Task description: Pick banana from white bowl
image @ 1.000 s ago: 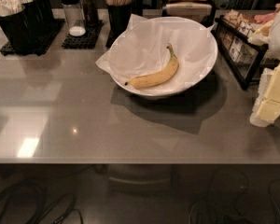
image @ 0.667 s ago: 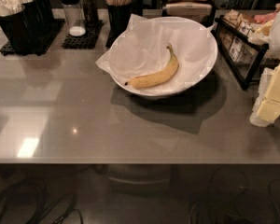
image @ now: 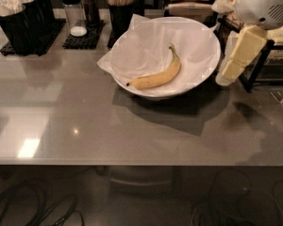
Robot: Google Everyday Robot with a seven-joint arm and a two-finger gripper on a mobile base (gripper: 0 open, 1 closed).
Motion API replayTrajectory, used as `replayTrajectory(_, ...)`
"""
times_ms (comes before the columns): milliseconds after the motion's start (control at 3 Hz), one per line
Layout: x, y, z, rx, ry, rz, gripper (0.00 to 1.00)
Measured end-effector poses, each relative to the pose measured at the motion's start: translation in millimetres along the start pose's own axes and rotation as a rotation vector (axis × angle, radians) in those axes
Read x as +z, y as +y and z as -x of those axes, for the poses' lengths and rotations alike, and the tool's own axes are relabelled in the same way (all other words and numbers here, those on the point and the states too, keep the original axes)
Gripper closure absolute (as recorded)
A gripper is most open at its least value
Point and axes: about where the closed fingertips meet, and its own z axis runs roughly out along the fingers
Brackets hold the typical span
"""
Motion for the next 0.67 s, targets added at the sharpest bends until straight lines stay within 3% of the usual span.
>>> replayTrajectory(333,18.4,-31.1,52.9,-0.069,-0.145,0.037,0.0)
replayTrajectory(667,13.6,-36.6,57.7,-0.073,-0.158,0.019,0.0)
